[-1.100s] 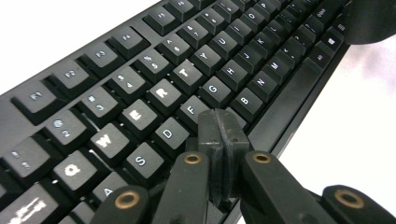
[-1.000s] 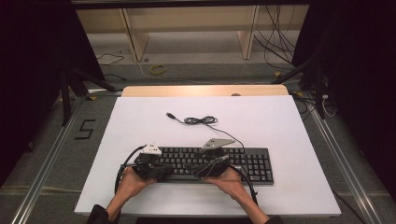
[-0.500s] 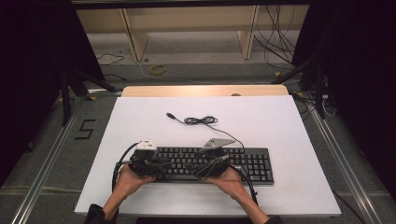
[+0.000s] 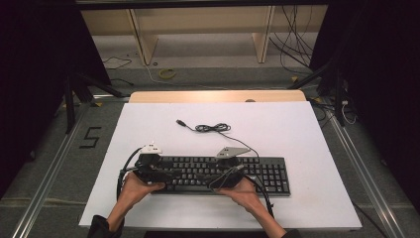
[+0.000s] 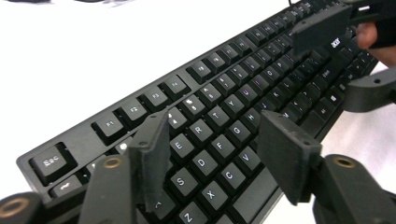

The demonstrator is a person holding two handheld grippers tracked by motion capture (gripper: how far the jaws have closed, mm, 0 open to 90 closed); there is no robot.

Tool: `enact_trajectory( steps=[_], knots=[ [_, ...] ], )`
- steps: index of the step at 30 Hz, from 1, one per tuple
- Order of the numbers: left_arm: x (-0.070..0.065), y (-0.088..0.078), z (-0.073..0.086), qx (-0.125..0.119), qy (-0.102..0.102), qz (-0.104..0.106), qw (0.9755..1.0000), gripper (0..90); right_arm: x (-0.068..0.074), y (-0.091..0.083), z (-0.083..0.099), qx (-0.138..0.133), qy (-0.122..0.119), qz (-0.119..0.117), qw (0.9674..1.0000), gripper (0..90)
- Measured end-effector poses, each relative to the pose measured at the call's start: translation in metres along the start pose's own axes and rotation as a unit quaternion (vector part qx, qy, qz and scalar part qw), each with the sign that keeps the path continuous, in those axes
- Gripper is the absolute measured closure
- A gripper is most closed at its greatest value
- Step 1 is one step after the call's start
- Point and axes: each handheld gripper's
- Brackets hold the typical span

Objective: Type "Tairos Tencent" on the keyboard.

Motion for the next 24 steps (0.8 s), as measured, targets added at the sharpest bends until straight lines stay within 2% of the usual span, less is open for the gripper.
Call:
enact_trajectory(
  steps=[18,20,24],
  knots=[
    [0.012,0.002,0.000,-0.005,-0.024,0.001,0.9997,35.8,0.001,-0.002,0.000,-0.004,-0.001,-0.001,1.0000,34.6],
    [0.013,0.004,0.000,0.000,-0.025,-0.001,0.9997,37.1,0.001,-0.002,0.000,-0.004,-0.002,-0.002,1.0000,34.6],
    [0.014,0.006,-0.001,0.009,-0.021,0.001,0.9997,45.9,0.001,-0.003,0.001,-0.004,-0.003,-0.003,1.0000,34.6]
  ],
)
Point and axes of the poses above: each handheld gripper's, and its own axes: y roughly forward along the jaws, z roughly out of its underside, x roughly to its left, and after that the axes turned 9 degrees about y, right-handed
